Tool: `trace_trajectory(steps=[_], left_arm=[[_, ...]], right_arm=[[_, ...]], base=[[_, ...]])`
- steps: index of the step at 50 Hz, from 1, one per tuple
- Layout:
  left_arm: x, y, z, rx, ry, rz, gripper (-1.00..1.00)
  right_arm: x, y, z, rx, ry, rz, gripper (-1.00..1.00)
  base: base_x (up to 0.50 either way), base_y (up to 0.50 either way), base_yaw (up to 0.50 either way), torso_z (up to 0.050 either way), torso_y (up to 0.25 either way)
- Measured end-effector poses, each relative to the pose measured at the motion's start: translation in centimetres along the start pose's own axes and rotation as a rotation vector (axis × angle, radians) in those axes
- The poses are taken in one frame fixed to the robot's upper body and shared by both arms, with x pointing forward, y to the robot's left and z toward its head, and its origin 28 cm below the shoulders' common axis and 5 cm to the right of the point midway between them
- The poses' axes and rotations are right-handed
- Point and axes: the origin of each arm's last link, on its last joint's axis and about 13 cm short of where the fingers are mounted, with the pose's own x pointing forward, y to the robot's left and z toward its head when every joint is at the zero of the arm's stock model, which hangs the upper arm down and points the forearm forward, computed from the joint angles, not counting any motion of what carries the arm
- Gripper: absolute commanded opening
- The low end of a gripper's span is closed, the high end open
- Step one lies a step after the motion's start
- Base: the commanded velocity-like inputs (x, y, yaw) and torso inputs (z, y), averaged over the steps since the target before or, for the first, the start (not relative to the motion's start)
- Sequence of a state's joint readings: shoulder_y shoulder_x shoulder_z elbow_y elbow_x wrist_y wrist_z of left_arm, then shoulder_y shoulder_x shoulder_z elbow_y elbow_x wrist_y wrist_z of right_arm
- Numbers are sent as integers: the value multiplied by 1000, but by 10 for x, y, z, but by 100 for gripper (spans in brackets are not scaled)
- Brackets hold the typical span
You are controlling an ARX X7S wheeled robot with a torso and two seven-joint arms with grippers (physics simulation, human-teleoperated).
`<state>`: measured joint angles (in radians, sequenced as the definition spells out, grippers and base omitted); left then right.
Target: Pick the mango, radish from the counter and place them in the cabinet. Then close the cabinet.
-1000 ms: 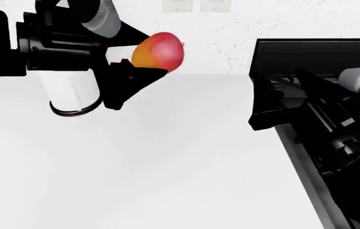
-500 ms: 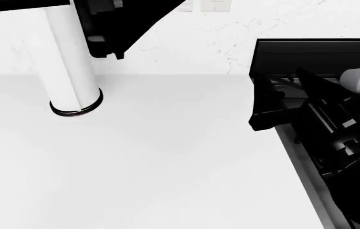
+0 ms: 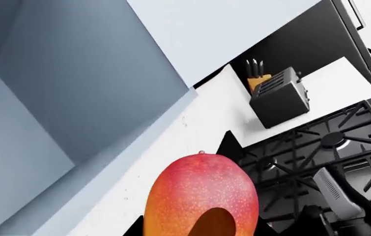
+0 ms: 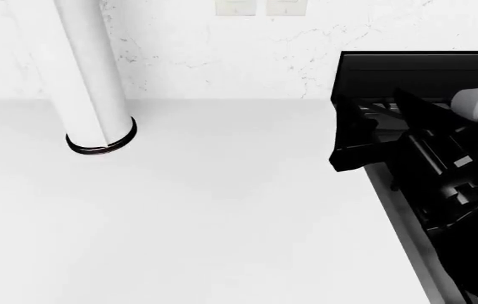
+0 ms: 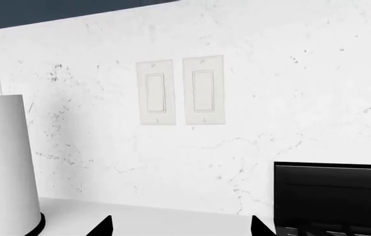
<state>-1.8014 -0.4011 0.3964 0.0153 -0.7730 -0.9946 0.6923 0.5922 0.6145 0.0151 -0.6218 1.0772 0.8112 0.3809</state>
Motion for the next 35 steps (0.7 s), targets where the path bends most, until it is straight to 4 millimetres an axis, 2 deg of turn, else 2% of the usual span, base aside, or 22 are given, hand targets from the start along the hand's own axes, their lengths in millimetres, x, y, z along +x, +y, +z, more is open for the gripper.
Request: trace_trajectory(steps=[35], left_arm=[[41,43,37,136,-132,176,-100]], right_arm=[[2,0,0,2,-3,4,100]], base=[[0,0,0,0,0]])
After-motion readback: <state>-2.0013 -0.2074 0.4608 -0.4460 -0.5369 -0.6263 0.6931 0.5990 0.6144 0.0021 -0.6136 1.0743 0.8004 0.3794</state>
